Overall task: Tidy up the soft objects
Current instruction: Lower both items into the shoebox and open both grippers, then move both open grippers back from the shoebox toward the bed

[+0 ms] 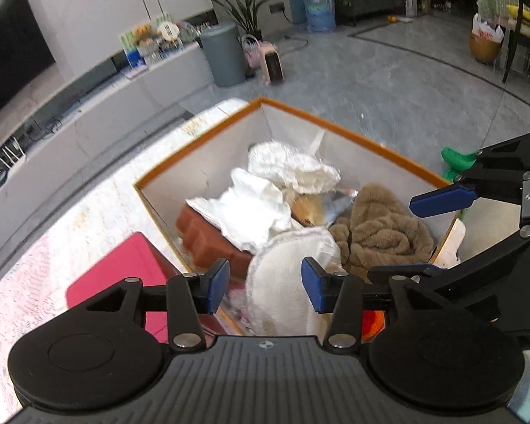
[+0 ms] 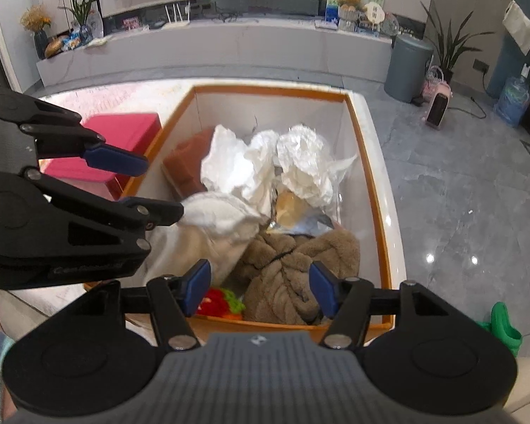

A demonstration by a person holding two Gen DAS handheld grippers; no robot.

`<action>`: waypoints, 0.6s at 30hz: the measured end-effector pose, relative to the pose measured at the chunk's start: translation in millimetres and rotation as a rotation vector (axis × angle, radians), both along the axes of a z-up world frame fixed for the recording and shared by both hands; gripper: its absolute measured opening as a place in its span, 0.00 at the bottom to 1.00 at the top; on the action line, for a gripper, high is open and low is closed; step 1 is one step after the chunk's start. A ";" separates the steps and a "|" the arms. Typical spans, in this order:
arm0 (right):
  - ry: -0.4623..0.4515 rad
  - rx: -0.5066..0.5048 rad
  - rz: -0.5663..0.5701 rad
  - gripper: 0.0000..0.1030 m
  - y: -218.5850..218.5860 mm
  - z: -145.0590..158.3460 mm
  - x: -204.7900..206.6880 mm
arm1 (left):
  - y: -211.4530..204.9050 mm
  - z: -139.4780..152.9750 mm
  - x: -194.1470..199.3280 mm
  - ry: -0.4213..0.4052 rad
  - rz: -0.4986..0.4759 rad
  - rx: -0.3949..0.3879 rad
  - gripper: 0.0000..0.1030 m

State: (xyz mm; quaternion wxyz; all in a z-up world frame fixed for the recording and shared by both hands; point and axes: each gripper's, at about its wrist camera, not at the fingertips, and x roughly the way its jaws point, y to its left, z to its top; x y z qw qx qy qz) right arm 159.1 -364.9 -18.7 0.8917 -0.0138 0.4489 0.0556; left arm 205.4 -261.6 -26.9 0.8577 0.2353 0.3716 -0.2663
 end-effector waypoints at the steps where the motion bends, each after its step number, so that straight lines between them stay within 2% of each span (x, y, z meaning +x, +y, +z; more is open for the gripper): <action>1: -0.011 0.001 0.000 0.60 1.3 3.3 -2.0 | 3.7 4.1 -2.3 -0.011 0.005 -0.015 0.54; 7: -0.115 0.020 -0.038 0.67 11.2 22.3 -20.9 | 34.3 27.3 -21.4 -0.098 0.063 -0.136 0.54; 13: -0.215 0.114 -0.085 0.68 28.8 34.1 -45.7 | 74.4 43.5 -41.7 -0.157 0.145 -0.252 0.54; 18: -0.297 0.197 -0.115 0.72 49.8 35.8 -67.3 | 111.2 46.6 -58.6 -0.215 0.241 -0.308 0.54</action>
